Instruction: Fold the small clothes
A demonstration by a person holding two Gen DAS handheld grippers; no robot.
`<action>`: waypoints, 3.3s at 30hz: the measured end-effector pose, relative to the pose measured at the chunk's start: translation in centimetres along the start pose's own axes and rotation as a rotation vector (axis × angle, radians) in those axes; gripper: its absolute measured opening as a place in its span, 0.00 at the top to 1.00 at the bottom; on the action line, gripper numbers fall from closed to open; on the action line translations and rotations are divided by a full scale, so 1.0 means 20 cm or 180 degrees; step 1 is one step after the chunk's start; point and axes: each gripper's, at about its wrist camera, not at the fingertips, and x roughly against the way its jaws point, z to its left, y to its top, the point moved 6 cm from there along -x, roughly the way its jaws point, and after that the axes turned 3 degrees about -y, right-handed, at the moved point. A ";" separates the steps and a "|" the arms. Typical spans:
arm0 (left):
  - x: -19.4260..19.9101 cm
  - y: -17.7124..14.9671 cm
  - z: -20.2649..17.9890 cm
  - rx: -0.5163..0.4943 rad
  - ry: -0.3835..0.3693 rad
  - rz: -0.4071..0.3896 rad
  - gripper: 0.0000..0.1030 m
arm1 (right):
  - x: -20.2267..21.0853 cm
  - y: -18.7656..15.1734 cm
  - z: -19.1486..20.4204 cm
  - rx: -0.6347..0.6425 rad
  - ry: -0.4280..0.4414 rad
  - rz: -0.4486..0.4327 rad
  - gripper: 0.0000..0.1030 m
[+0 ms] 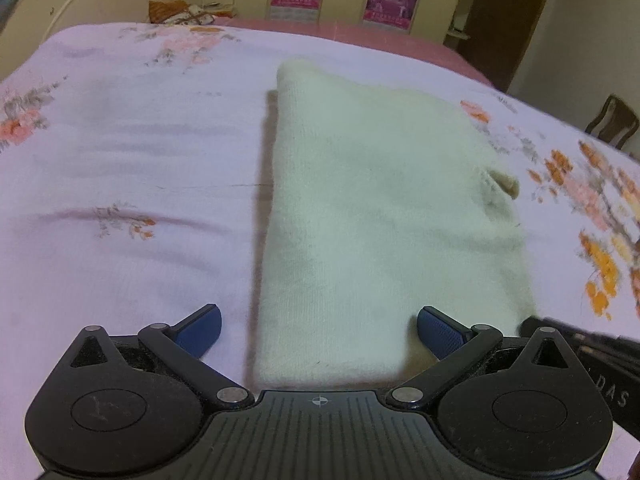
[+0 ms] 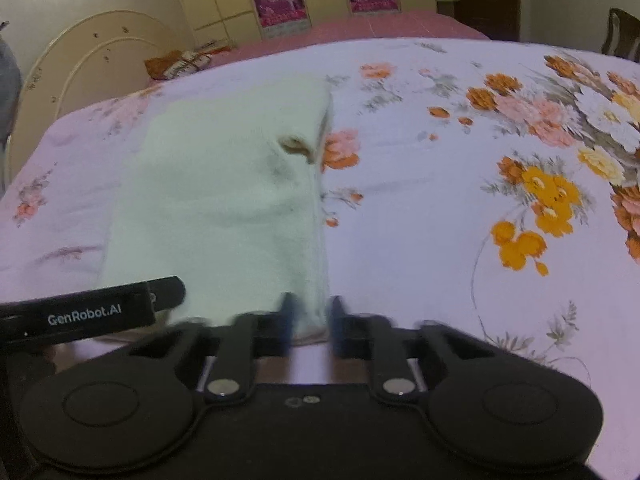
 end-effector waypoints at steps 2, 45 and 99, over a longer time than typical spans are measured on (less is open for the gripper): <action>0.01 0.00 -0.01 -0.0069 0.0071 0.0006 0.00 | -0.02 0.00 -0.01 0.0040 -0.0071 0.0025 0.88; 1.51 -0.51 -0.24 -0.0083 0.0568 -0.0712 0.00 | 1.33 -0.27 -0.14 0.0364 0.0577 -0.0715 0.30; 1.97 -0.74 -0.33 0.0078 0.0586 -0.0966 0.00 | 1.77 -0.44 -0.11 0.0567 0.0285 -0.1156 0.24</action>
